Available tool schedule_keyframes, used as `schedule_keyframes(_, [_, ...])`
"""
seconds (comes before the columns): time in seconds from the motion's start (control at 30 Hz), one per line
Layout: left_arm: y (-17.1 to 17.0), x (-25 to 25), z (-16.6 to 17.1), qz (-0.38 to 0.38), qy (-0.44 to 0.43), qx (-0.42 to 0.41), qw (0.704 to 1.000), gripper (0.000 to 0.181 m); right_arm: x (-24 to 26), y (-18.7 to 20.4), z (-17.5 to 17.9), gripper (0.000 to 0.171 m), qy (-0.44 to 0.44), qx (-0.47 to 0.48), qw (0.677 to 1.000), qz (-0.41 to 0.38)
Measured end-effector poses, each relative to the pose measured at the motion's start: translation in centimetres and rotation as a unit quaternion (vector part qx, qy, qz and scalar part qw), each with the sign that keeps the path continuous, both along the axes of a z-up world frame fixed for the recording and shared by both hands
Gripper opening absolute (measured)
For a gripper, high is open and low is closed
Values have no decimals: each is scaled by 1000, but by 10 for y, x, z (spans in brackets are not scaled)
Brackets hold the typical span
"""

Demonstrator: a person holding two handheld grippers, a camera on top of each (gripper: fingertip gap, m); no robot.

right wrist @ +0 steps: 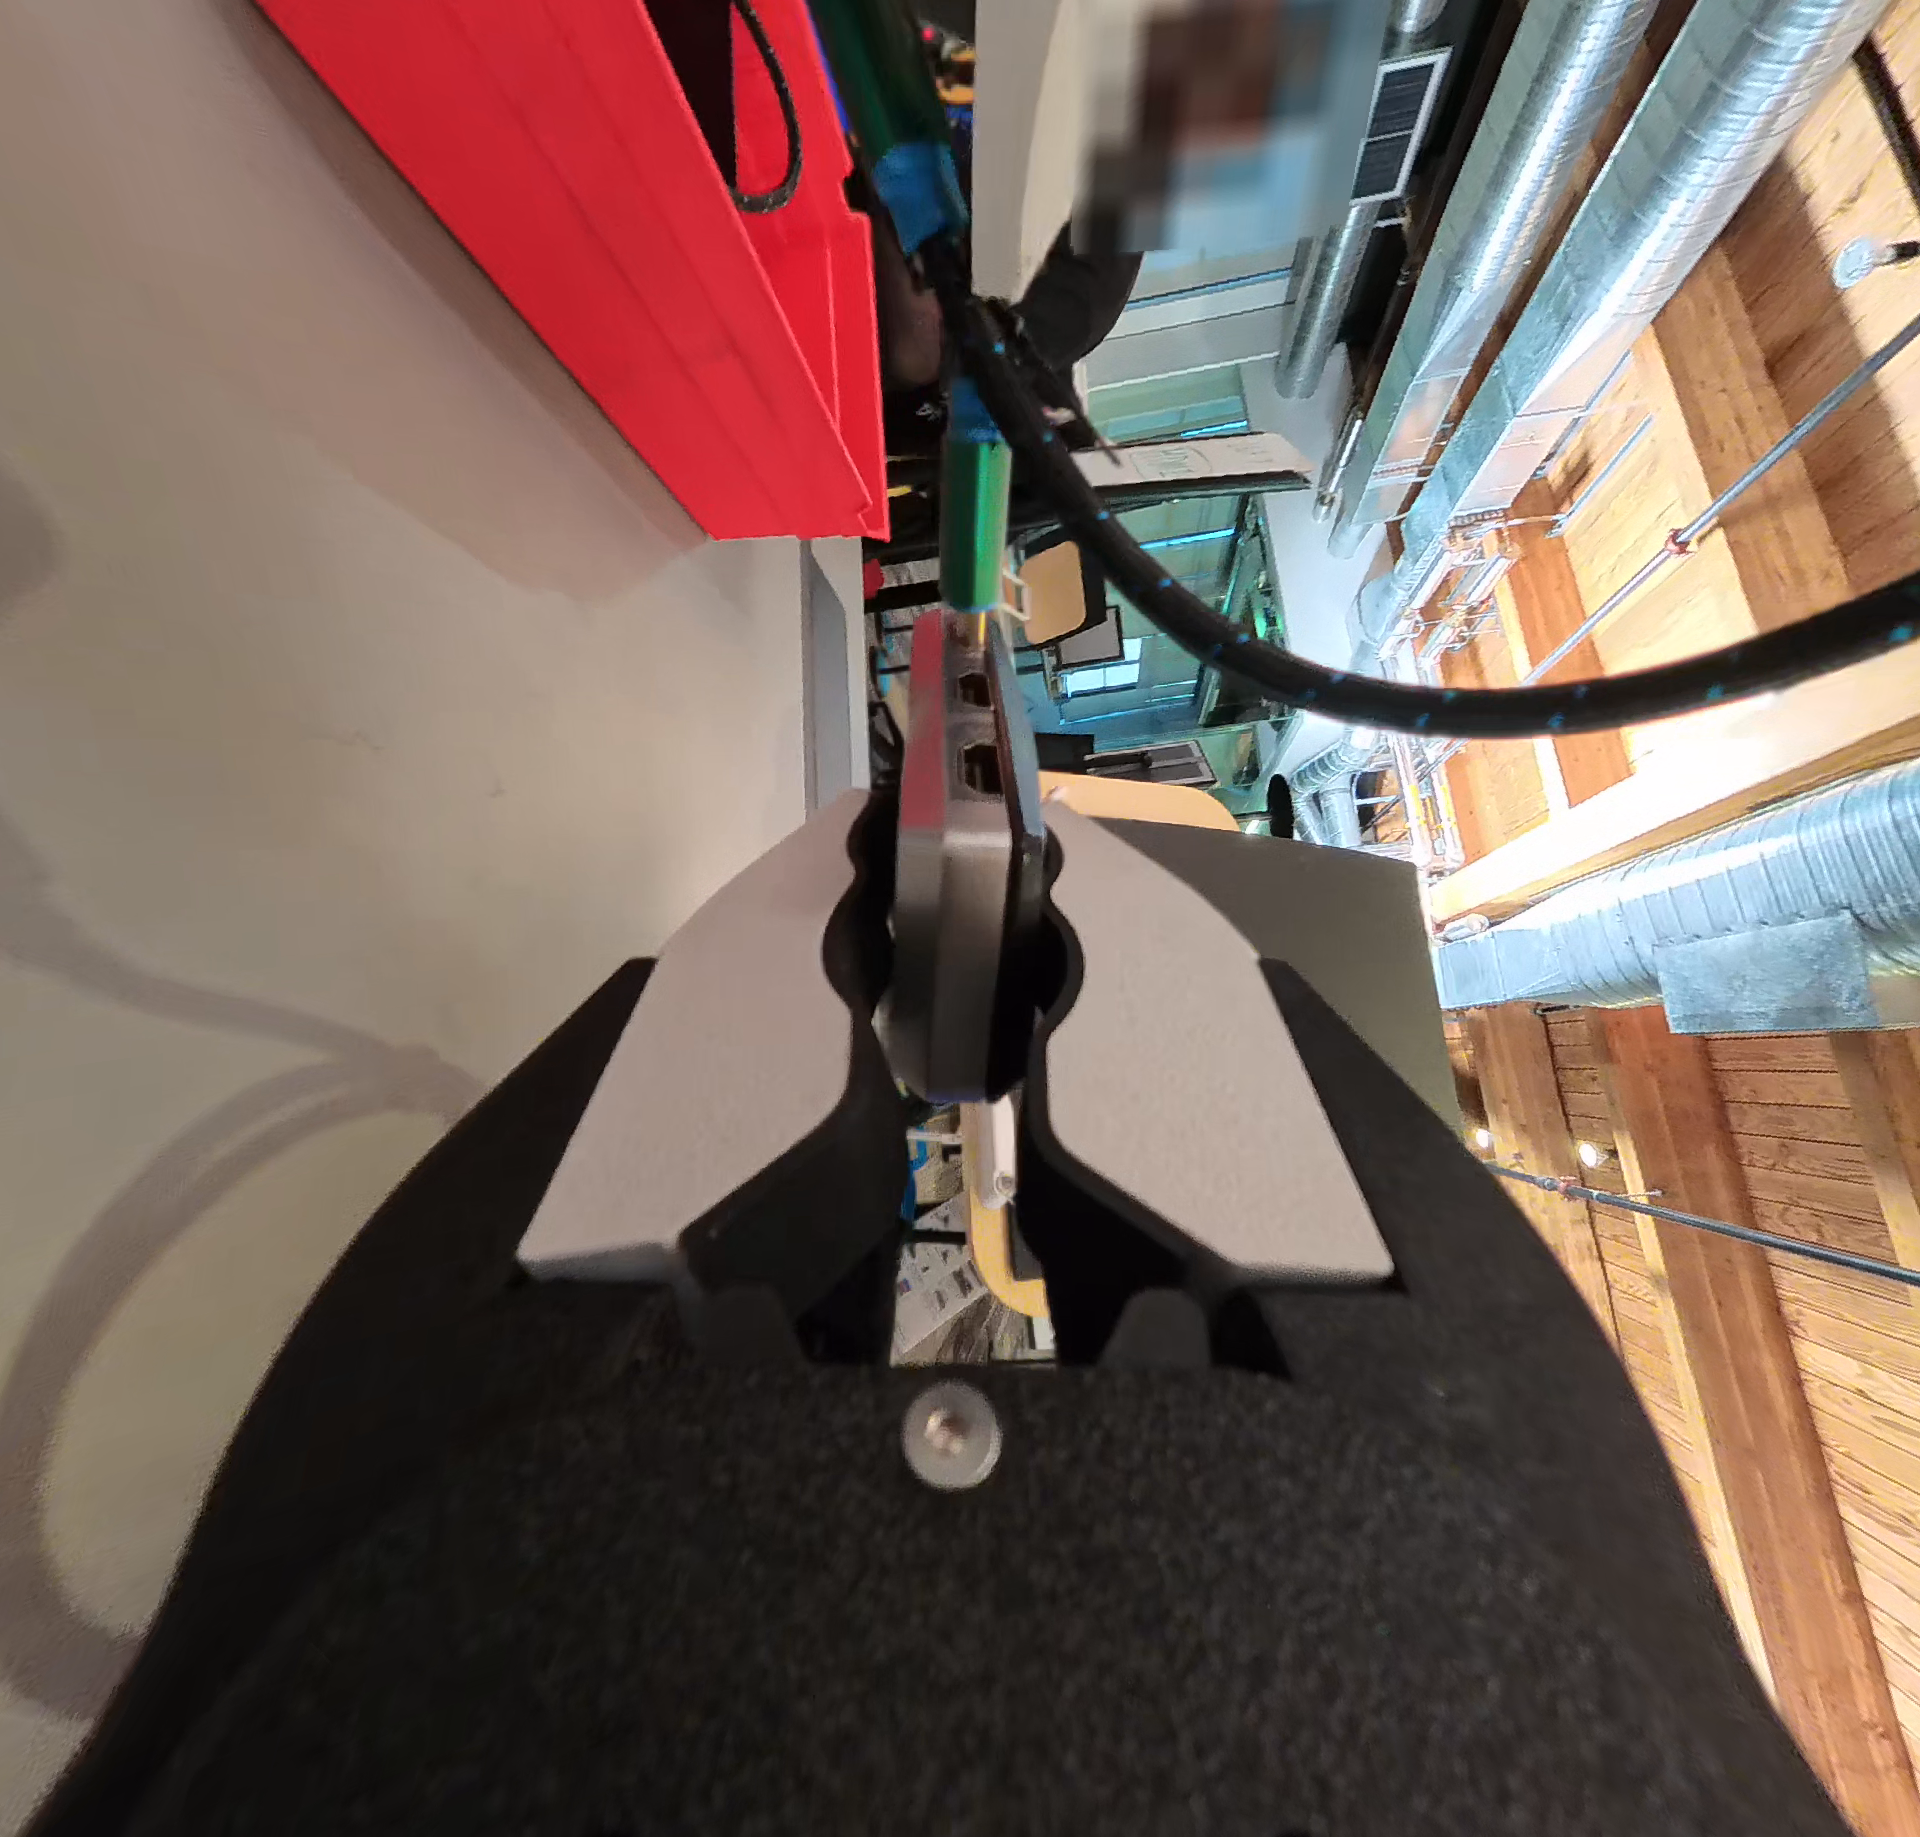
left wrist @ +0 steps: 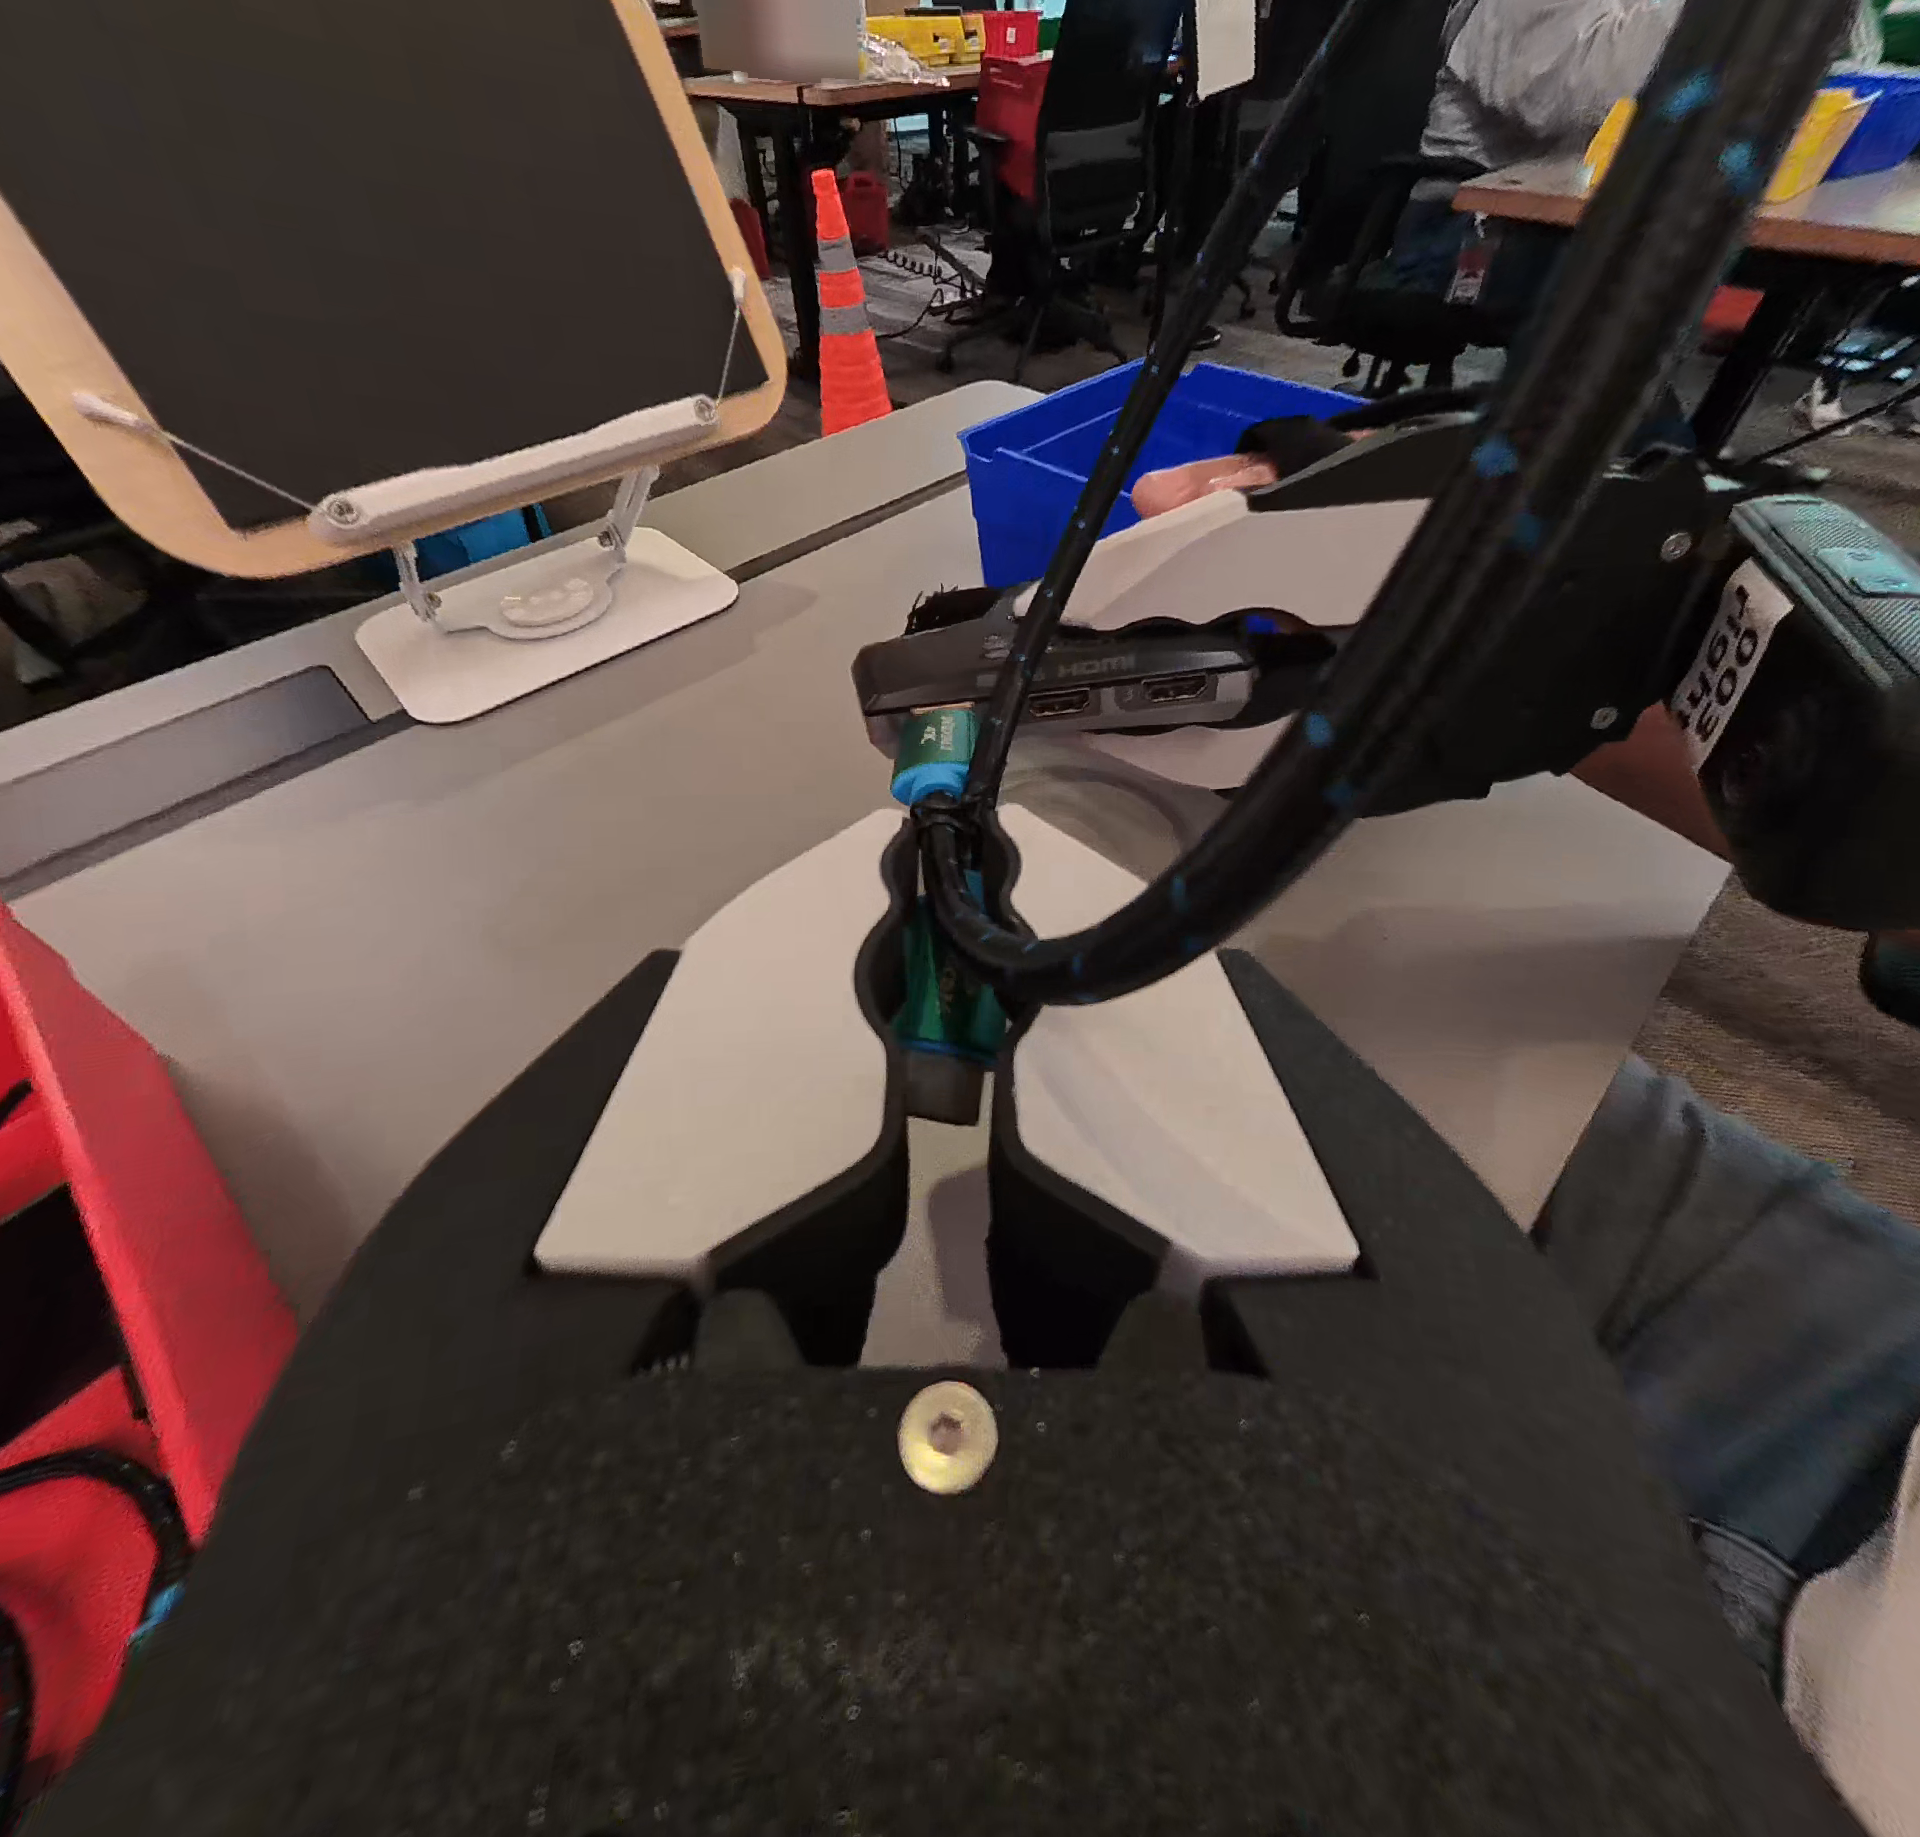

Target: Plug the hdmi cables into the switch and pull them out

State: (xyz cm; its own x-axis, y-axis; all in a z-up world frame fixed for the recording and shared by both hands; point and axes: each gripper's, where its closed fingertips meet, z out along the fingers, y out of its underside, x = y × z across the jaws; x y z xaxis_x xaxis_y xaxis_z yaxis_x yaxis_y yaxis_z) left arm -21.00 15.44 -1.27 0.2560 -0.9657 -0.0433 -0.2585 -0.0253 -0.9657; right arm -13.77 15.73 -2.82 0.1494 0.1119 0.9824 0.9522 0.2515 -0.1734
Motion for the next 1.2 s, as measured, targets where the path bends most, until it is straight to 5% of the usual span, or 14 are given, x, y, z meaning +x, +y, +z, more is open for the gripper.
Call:
schedule_keyframes(0.7, [5,-4,10,34,-29,17,999,6,-14,6,-1,23,84,-25,996,19])
schedule_keyframes(1.2, [-3,-5,9,32,-25,0,999,6,-24,13,-12,36,46,-18,999,4])
